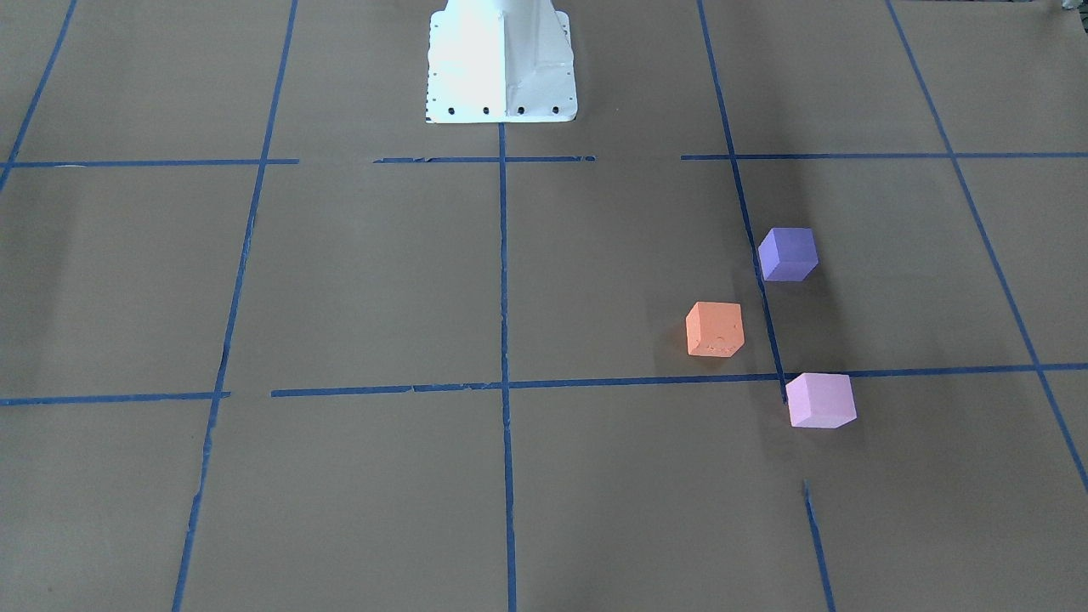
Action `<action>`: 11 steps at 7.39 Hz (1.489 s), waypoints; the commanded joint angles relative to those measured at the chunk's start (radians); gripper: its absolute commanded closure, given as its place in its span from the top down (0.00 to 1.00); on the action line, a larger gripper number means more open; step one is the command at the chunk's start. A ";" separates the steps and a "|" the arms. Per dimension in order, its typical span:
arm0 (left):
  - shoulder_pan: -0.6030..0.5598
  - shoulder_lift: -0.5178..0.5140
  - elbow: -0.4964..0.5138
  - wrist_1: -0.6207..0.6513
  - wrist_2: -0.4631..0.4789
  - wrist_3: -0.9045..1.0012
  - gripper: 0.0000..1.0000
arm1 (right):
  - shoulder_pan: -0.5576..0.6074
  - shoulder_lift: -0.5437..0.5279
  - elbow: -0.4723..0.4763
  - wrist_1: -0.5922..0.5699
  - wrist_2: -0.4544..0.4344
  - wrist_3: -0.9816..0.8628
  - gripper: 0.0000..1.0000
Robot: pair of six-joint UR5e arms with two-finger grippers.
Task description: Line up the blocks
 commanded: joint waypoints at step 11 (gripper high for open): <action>0.166 -0.067 -0.108 -0.002 -0.010 -0.213 1.00 | 0.000 0.000 0.000 0.000 0.000 0.000 1.00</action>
